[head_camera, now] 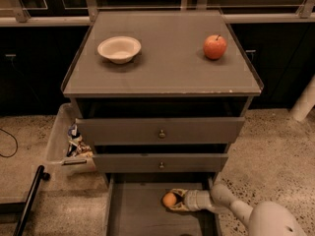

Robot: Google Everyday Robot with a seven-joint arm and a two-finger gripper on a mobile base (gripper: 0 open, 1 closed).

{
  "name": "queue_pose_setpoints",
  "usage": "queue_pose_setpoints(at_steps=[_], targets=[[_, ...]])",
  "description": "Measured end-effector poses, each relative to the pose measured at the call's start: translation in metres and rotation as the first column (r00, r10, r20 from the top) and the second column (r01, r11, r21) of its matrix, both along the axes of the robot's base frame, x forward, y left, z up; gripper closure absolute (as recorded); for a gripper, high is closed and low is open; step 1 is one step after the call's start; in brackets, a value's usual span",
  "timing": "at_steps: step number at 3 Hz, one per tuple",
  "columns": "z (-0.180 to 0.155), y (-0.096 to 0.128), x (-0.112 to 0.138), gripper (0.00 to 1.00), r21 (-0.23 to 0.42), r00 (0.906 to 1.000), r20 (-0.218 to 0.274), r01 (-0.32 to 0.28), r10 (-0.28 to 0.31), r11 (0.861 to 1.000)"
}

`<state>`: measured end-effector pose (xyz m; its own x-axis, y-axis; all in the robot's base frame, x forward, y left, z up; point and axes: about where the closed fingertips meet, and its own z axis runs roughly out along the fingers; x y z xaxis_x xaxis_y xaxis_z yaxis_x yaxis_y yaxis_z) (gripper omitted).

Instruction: Place orange into bottom drawer

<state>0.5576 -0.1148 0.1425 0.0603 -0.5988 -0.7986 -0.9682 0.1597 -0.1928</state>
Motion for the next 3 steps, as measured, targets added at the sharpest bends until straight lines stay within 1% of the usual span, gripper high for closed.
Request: queue_pose_setpoints(at_steps=[2,3], targets=[[0.0,0.0001,0.0,0.11,0.0,1.0,0.0,0.0,0.0,1.0],[0.0002,0.0,-0.0001,0.0,0.0,1.0,0.0,0.0,0.0,1.0]])
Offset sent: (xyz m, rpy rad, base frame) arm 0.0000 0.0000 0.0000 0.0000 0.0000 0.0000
